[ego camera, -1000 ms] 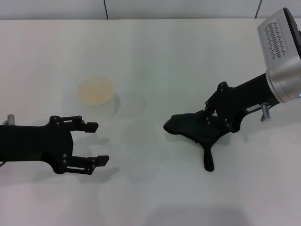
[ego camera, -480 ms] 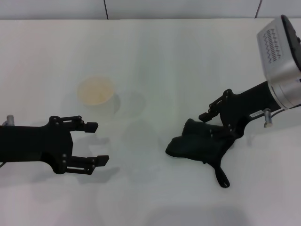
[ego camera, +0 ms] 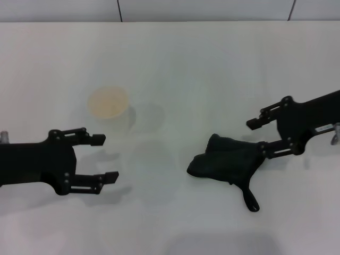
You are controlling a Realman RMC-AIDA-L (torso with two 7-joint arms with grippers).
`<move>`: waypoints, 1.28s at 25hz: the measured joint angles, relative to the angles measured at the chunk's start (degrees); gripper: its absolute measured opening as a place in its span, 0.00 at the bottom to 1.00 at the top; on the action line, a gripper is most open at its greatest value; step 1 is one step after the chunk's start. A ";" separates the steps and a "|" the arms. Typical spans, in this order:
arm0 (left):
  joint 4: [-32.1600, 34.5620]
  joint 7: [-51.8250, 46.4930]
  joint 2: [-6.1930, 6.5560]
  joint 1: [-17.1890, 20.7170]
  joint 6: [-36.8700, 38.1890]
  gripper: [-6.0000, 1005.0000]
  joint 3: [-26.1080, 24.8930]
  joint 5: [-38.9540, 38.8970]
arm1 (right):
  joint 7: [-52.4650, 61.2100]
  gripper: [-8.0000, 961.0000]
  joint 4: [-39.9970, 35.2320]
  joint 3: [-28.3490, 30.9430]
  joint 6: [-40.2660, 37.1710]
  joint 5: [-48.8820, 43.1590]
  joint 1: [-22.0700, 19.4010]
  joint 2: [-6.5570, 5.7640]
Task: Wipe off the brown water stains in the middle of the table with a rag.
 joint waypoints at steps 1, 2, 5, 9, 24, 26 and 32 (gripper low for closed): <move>-0.70 0.86 0.00 0.05 0.01 0.86 -0.59 -0.58 | -0.27 0.56 -0.09 1.06 -0.39 0.00 -0.41 -0.03; -1.33 1.72 0.00 0.08 0.06 0.86 -1.27 -1.09 | -0.66 0.56 -0.11 2.17 -0.89 0.00 -0.73 -0.04; -2.70 3.57 0.00 0.17 0.40 0.86 -2.63 -1.82 | -2.35 0.57 0.75 5.49 -2.50 0.18 -1.40 0.02; -3.49 4.96 0.00 0.37 0.33 0.86 -2.78 -1.92 | -4.98 0.57 2.39 8.57 -5.19 2.46 -2.38 -0.14; -5.82 7.31 0.13 -0.22 0.00 0.86 -5.13 -2.64 | -9.49 0.57 1.95 10.17 -6.39 9.00 -7.09 -0.11; -5.82 7.40 0.14 -0.23 0.00 0.86 -5.35 -2.68 | -9.50 0.57 2.06 10.18 -6.20 9.00 -6.93 -0.05; -5.81 7.51 0.17 -0.25 0.36 0.86 -5.66 -3.03 | -9.53 0.57 2.40 10.17 -5.67 9.00 -6.59 0.01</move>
